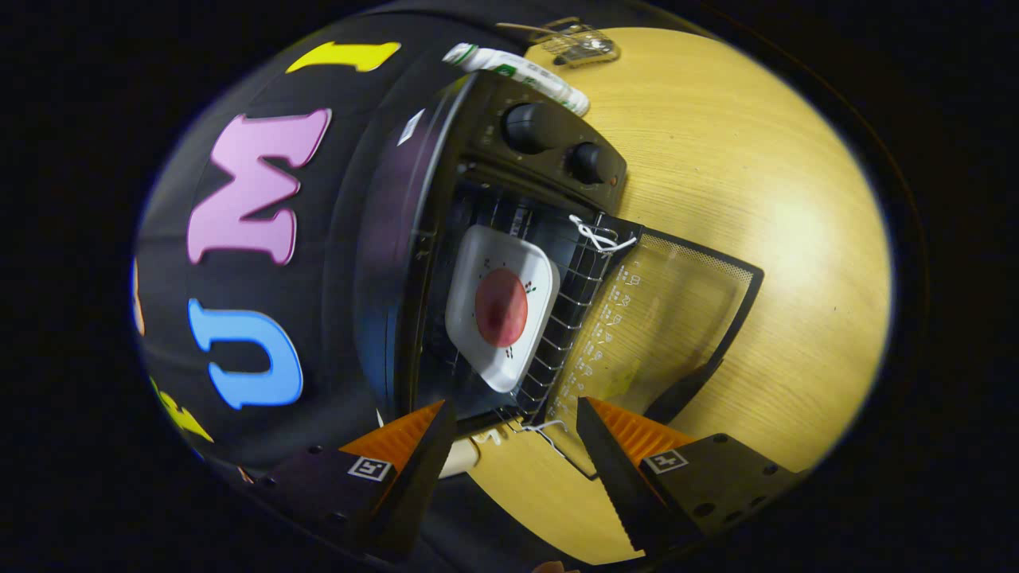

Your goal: Open the toaster oven, put the food inside, and close the toaster oven door.

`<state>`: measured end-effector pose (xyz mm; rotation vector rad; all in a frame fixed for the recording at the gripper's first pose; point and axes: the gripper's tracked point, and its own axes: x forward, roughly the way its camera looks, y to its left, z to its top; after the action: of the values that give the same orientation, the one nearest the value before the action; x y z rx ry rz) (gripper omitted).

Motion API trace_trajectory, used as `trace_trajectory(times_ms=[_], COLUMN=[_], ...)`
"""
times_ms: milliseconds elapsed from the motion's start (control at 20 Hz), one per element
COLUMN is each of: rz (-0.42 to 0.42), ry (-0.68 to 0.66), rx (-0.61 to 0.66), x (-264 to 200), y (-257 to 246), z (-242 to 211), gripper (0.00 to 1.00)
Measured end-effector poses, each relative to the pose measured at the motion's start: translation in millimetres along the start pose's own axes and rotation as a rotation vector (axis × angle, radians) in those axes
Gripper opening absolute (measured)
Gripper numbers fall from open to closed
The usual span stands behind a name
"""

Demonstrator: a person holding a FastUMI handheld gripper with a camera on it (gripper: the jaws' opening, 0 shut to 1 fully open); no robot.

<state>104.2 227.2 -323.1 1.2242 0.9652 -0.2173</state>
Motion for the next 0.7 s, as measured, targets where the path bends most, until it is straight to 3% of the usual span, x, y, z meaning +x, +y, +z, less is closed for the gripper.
trace_trajectory(times_ms=[150, 250, 400, 700], rz=[0.030, -0.007, -0.074, -0.193], ry=[0.089, 0.107, 0.117, 0.090], rx=[-0.312, -0.541, -0.782, -1.046], x=[-30, -47, -65, -43], y=[-6, -21, -51, -98], z=[-33, -49, -58, -66], gripper=[0.98, 0.98, 0.98, 0.99])
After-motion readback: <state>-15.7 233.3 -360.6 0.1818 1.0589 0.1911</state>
